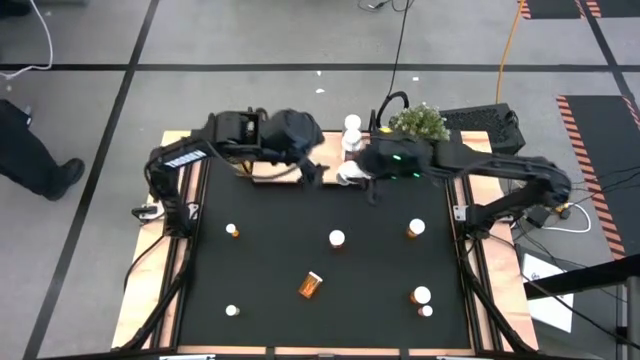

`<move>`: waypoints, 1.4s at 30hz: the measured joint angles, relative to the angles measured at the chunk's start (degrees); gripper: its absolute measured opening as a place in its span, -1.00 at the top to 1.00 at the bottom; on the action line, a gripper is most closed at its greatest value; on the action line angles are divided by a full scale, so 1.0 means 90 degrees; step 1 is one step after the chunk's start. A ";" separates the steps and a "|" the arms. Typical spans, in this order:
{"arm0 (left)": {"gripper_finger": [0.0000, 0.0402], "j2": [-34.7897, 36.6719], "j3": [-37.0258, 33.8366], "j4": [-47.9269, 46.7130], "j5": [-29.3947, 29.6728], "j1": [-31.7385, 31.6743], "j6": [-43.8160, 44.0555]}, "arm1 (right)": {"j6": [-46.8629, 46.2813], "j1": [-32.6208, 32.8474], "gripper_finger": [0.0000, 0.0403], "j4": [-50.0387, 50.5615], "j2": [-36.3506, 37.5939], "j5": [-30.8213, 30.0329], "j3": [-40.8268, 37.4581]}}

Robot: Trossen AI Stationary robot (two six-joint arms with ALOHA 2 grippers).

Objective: Pick and place medicine bottles onto shelf by color
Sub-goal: Put the white pill bottle on the shelf aligned with the other white pill bottles

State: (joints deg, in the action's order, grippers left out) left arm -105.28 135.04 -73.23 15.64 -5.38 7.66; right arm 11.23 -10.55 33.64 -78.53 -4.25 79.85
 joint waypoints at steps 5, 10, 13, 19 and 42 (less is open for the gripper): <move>-0.94 0.0236 -0.0003 -0.0299 0.0124 -0.0271 0.0063 | 0.0794 -0.0376 0.01 0.0634 -0.1117 0.0119 0.0732; -0.94 0.0263 -0.0012 -0.0969 0.0394 -0.0274 0.0075 | 0.1455 -0.0627 0.00 0.0907 -0.1582 0.0530 0.0581; -0.94 0.0297 -0.0010 -0.1242 0.0607 -0.0256 0.0164 | 0.1733 -0.0747 0.00 0.0971 -0.1755 0.0498 0.0436; -0.94 0.0278 -0.0078 -0.1222 0.0689 -0.0261 0.0136 | 0.1897 -0.1030 0.00 0.0638 -0.1913 0.0510 0.0224; -0.94 0.0283 -0.0075 -0.1219 0.0778 -0.0385 -0.0134 | 0.1851 -0.1622 -0.07 -0.0333 -0.1889 0.1156 -0.0628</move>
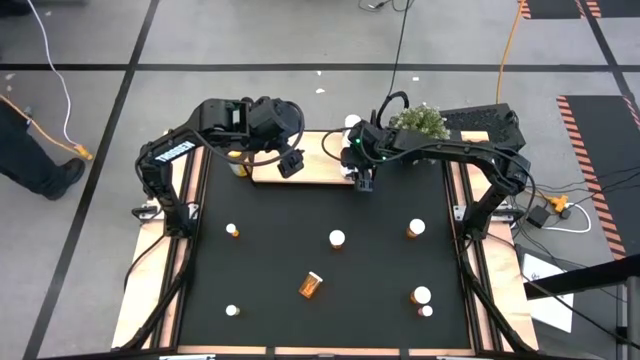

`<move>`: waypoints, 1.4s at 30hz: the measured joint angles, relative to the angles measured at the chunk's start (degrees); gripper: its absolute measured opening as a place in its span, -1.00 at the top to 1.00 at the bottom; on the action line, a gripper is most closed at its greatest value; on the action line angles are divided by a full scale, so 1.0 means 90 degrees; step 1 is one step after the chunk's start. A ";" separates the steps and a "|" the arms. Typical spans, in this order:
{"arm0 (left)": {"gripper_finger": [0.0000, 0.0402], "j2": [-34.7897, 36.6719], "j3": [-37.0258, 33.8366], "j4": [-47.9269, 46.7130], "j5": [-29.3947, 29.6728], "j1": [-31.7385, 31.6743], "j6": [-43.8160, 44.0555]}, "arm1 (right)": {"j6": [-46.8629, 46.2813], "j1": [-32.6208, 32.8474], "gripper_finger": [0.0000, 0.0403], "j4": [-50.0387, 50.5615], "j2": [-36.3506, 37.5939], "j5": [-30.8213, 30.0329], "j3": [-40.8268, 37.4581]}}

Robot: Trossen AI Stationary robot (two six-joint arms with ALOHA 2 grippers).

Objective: Pick and place medicine bottles onto shelf by color
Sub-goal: Put the white pill bottle on the shelf aligned with the other white pill bottles, then put the top yellow pill bottle on the shelf

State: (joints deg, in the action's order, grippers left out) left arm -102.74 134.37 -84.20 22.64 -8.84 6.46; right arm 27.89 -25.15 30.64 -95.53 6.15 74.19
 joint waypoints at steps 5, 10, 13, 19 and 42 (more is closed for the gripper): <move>-0.94 0.0000 0.0000 0.0000 0.0001 -0.0017 -0.0013 | -0.0002 -0.0002 -0.12 -0.0074 0.0000 -0.0046 -0.0010; -0.94 0.0000 0.0000 0.0000 0.0001 -0.0017 -0.0015 | -0.0016 -0.0002 -0.19 -0.0100 -0.0005 -0.0058 -0.0012; -0.94 0.0000 0.0000 0.0000 0.0001 -0.0017 -0.0012 | -0.0018 0.0000 -0.27 -0.0140 0.0002 -0.0237 -0.0012; -0.94 -0.0002 0.0000 -0.0002 0.0001 -0.0017 -0.0019 | -0.0023 0.0021 -0.40 -0.0261 0.0225 -0.0559 -0.0015; -0.94 0.0601 0.0007 -0.0107 0.0870 0.0171 0.1359 | -0.2864 0.0721 -0.38 -0.0023 0.2634 -0.0623 -0.0012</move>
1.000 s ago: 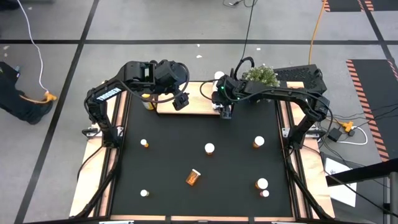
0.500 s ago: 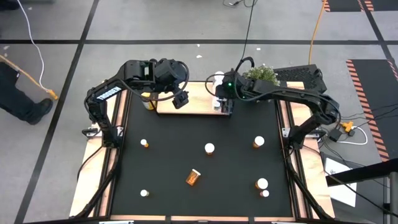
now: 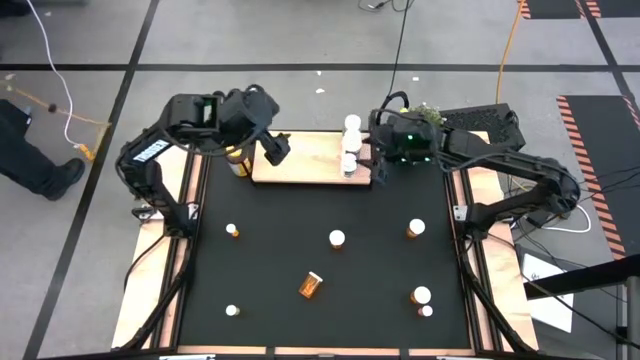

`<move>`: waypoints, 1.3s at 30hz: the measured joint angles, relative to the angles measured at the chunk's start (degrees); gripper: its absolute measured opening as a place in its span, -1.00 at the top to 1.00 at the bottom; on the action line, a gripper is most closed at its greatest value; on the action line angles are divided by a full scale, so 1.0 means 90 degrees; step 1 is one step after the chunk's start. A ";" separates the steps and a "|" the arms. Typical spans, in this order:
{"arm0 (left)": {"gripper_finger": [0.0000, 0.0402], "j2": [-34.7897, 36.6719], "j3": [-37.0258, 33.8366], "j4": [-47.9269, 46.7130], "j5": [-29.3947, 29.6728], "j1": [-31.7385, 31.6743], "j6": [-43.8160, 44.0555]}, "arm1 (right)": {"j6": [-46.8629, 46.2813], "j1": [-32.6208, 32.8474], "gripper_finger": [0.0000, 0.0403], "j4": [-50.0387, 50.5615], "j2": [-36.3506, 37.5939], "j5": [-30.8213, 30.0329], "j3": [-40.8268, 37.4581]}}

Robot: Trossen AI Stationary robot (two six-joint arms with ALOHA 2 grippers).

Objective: Pick and place medicine bottles onto shelf by color
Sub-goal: Put the top yellow pill bottle on the shelf

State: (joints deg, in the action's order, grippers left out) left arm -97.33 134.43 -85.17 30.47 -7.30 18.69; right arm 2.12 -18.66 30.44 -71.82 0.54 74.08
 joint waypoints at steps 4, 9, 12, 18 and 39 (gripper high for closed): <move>-0.94 -0.0013 -0.0148 0.0327 0.0399 0.0543 0.0151 | -0.0002 0.0224 -0.36 0.0310 0.0150 0.0787 0.0000; -0.94 -0.0031 -0.1099 0.1284 0.0425 0.1198 0.0662 | -0.1183 0.0537 -0.22 0.1647 0.0180 0.1286 0.0005; -0.94 -0.0019 -0.1661 0.1563 0.0426 0.1519 0.1348 | -0.1715 0.0897 -0.12 0.2483 0.0307 0.1217 -0.0003; -0.94 -0.0054 -0.2626 0.1388 0.0484 0.1883 0.2957 | -0.2966 0.2147 0.02 0.2421 0.1072 0.0389 -0.0526; -0.40 0.1347 -0.3141 -0.0440 -0.0082 -0.1646 0.2436 | -0.6166 0.4486 0.07 -0.1186 0.2014 -0.1589 -0.3480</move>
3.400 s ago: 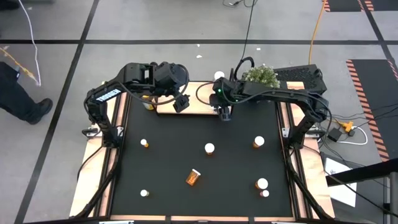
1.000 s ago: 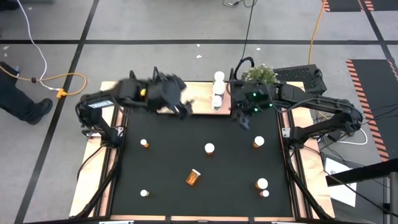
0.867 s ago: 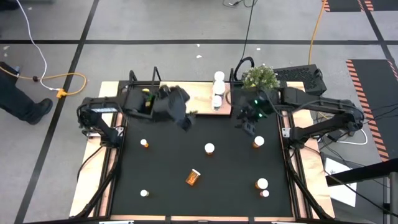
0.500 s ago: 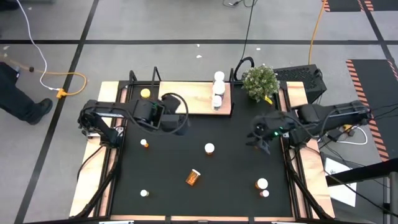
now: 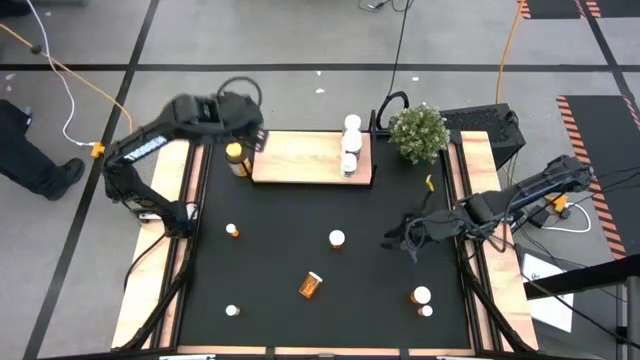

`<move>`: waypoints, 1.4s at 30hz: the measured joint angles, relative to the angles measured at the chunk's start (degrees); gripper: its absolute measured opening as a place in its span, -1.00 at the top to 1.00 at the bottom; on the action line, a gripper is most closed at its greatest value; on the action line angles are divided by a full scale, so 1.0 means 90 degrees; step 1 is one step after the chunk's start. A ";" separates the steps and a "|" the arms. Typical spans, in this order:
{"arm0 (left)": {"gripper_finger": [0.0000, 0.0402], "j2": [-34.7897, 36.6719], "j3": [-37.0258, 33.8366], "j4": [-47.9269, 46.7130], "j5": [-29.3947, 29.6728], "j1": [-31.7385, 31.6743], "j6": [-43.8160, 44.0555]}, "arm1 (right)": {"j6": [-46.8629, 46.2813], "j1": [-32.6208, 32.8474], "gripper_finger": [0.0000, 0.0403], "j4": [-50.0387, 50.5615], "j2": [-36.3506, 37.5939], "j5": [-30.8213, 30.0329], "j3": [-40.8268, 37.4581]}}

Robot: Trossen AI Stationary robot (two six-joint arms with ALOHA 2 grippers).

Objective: Pick and place medicine bottles onto shelf by color
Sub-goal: Put the top yellow pill bottle on the shelf

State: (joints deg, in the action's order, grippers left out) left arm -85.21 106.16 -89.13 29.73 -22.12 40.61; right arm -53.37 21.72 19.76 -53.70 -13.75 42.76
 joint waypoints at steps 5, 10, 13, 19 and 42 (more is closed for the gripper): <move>-0.50 0.0192 -0.1102 0.0659 -0.1031 -0.1543 -0.1316 | 0.0033 -0.0186 0.07 -0.0488 -0.0165 -0.0883 0.0002; -0.62 0.0176 -0.1990 0.1198 -0.1630 -0.2769 -0.2347 | -0.0203 -0.0557 0.07 -0.1160 -0.0144 -0.1486 0.0002; -0.66 0.0190 -0.2333 0.1530 -0.2148 -0.3327 -0.2768 | -0.0242 -0.0717 0.07 -0.1456 -0.0128 -0.1640 0.0002; -0.67 0.0224 -0.2971 0.1981 -0.2946 -0.4043 -0.3170 | -0.0283 -0.0967 0.07 -0.1659 -0.0130 -0.1686 0.0005; -0.67 0.0212 -0.3821 0.2354 -0.3373 -0.3860 -0.3770 | 0.0122 -0.1422 0.07 -0.1397 0.0016 -0.0440 0.0010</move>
State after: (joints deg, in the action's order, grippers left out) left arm -83.30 71.77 -67.94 -0.62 -56.86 6.68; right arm -52.27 8.92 7.19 -53.56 -17.72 42.85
